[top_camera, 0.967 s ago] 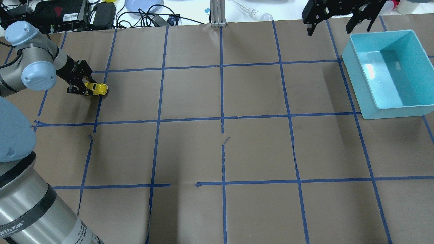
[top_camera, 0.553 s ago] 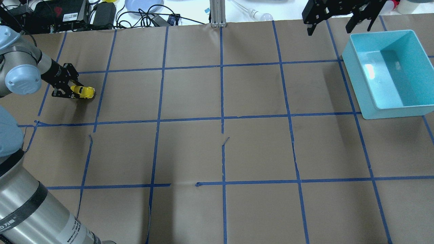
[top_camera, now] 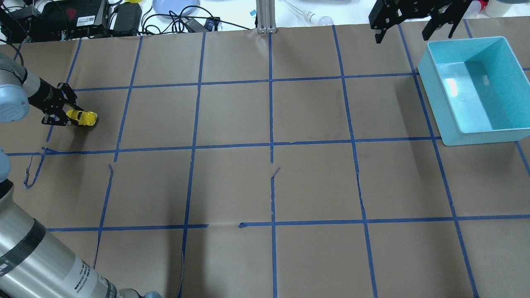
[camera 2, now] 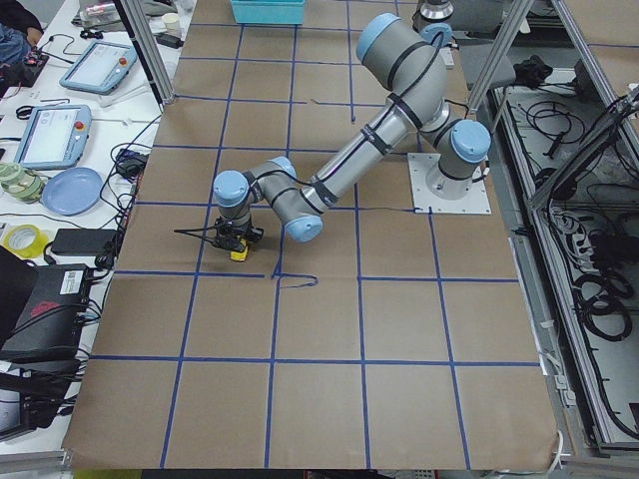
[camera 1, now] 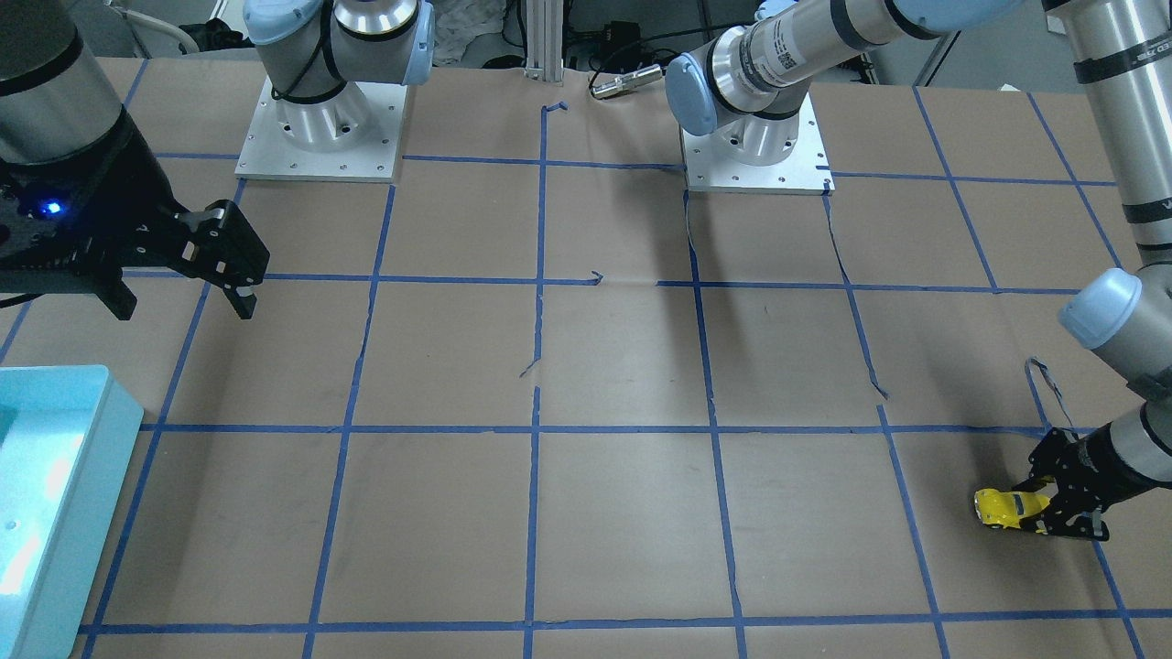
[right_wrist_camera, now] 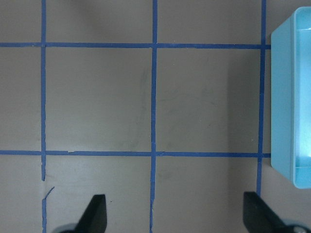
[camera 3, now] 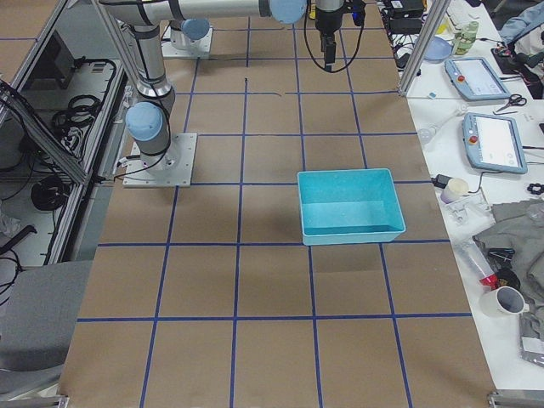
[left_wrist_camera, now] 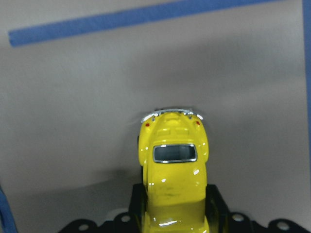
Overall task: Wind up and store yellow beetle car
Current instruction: 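Open the left gripper and release the car on the table, then raise the left gripper away while the right gripper moves toward the car, then lower the right gripper and grasp the yellow beetle car, then carry the car with the right gripper into the light-blue bin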
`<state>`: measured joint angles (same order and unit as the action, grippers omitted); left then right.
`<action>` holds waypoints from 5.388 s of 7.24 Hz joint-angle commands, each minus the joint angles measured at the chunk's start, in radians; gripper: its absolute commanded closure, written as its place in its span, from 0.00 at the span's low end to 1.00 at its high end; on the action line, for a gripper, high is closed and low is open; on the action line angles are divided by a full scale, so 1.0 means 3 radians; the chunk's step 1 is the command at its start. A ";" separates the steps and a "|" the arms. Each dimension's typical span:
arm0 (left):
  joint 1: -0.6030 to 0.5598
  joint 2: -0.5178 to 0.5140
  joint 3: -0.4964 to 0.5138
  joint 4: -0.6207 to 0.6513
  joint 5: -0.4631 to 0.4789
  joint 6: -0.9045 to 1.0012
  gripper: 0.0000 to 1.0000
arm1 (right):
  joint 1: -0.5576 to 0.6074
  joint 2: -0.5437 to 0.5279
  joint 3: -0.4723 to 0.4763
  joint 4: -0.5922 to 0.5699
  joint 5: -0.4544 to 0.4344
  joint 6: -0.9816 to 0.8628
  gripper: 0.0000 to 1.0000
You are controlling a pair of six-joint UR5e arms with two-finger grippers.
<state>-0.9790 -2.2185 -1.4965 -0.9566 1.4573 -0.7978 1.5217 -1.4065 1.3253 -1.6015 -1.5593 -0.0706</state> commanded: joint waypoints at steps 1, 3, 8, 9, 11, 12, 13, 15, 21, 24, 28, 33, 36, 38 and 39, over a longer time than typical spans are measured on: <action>0.0016 0.0037 -0.0007 0.0236 -0.0015 0.0031 0.00 | 0.0000 -0.0001 0.0000 0.0000 0.0002 0.0000 0.00; 0.0016 0.0083 -0.0002 0.0254 -0.0031 -0.0030 0.00 | 0.0000 -0.0001 0.0005 0.0000 -0.0003 0.0000 0.00; 0.0016 0.0211 -0.0007 0.0238 -0.0010 -0.0030 0.00 | 0.0000 -0.0001 0.0000 0.0000 -0.0003 0.0000 0.00; 0.0011 0.0236 -0.0002 0.0233 -0.0005 -0.0030 0.00 | 0.0000 0.0004 0.0000 0.0000 -0.0003 -0.0005 0.00; 0.0011 0.0267 -0.0007 0.0233 -0.0010 -0.0030 0.00 | 0.0000 -0.0001 0.0010 0.0005 0.0018 -0.0031 0.00; 0.0001 0.0287 -0.0007 0.0233 -0.0005 -0.0030 0.00 | 0.0000 -0.0001 0.0010 0.0005 0.0008 -0.0031 0.00; -0.0024 0.0333 -0.0007 0.0218 -0.0005 -0.0025 0.00 | 0.0000 -0.0001 0.0010 0.0005 0.0008 -0.0036 0.00; -0.0294 0.0522 0.0003 -0.0005 0.0000 0.0264 0.01 | -0.0030 0.0050 0.0046 0.0000 0.0068 -0.0629 0.00; -0.1613 0.1176 0.0744 -0.1796 0.0557 0.2630 0.00 | 0.0107 0.0627 0.0832 -0.1101 0.0278 -0.3935 0.00; -0.1758 0.1299 0.0557 -0.1766 0.0532 0.2762 0.00 | 0.0719 0.1154 0.0879 -0.1778 0.0100 -0.3963 0.00; -0.1927 0.1693 -0.0073 -0.1848 0.0521 0.2782 0.00 | 0.0716 0.1308 0.1104 -0.1953 0.0079 -0.4485 0.00; -0.1855 0.1760 -0.0084 -0.1843 0.0537 0.2808 0.00 | 0.0711 0.1298 0.1156 -0.1953 0.0140 -0.4474 0.77; -0.1855 0.1750 -0.0089 -0.1833 0.0542 0.2808 0.00 | 0.0487 0.1013 0.0881 -0.1933 0.0049 -0.4540 0.86; -0.1850 0.1750 -0.0089 -0.1833 0.0542 0.2808 0.00 | -0.0176 0.0930 0.0387 -0.1318 0.0150 -0.4825 0.89; -0.1855 0.1750 -0.0089 -0.1807 0.0542 0.2808 0.00 | -0.0473 0.0935 0.0115 -0.1031 0.0136 -0.4943 0.84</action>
<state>-1.5349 -1.6934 -1.5232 -1.5047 1.6199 0.0445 1.4938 -1.1216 1.4617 -2.0212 -1.5215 -1.5015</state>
